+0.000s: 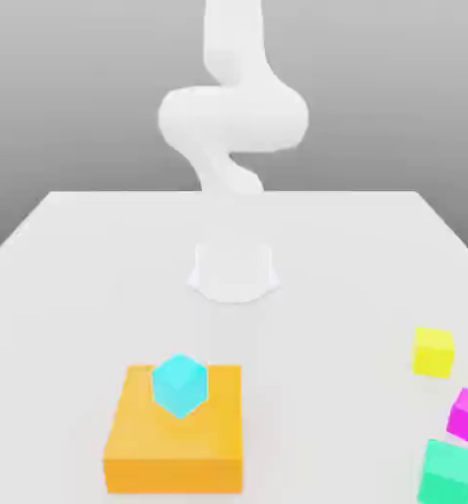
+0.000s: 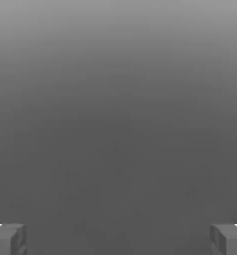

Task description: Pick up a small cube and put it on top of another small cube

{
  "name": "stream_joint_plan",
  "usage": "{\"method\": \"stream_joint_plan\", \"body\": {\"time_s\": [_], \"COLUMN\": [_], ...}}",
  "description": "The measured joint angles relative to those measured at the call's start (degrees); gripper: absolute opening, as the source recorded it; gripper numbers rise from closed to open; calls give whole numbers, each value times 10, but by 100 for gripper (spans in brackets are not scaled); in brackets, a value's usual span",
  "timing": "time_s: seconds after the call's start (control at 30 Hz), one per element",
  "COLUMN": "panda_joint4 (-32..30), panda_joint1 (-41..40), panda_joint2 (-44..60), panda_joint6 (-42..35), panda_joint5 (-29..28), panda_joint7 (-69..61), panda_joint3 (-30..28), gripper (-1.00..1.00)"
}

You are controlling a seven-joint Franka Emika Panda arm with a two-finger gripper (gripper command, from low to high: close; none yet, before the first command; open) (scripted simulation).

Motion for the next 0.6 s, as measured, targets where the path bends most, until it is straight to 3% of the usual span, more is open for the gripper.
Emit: {"method": "stream_joint_plan", "body": {"time_s": [0.33,0.6], "panda_joint4": [-20,-36], "panda_joint1": [88,152], "panda_joint2": [211,377], "panda_joint6": [76,138], "panda_joint5": [35,15], "panda_joint7": [-60,-73], "panda_joint3": [48,104], "gripper": [0,0]}}
